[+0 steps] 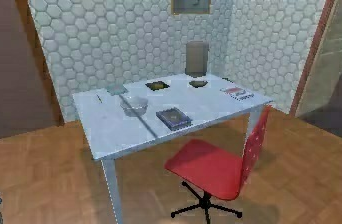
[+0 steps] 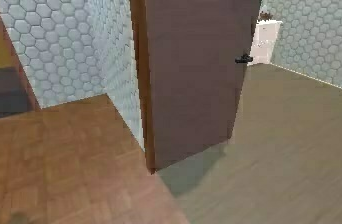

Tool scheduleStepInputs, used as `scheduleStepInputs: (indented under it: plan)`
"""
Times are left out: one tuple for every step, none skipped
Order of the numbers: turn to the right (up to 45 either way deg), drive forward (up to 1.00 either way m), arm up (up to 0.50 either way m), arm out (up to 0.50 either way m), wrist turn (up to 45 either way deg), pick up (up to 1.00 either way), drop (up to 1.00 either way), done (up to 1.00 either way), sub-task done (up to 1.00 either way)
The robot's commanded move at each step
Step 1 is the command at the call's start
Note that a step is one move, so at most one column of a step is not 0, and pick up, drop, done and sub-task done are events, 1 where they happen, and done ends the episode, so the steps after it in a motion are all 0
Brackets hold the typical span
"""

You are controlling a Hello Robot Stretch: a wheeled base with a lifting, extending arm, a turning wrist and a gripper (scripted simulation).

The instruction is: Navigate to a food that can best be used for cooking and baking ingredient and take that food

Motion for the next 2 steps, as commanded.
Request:
scheduleStepInputs:
  plan:
    - [45.0, 0.0, 0.0, 0.0, 0.0, 0.0, 0.0, 0.0, 0.0]
    - [6.0, 0.0, 0.0, 0.0, 0.0, 0.0, 0.0, 0.0, 0.0]
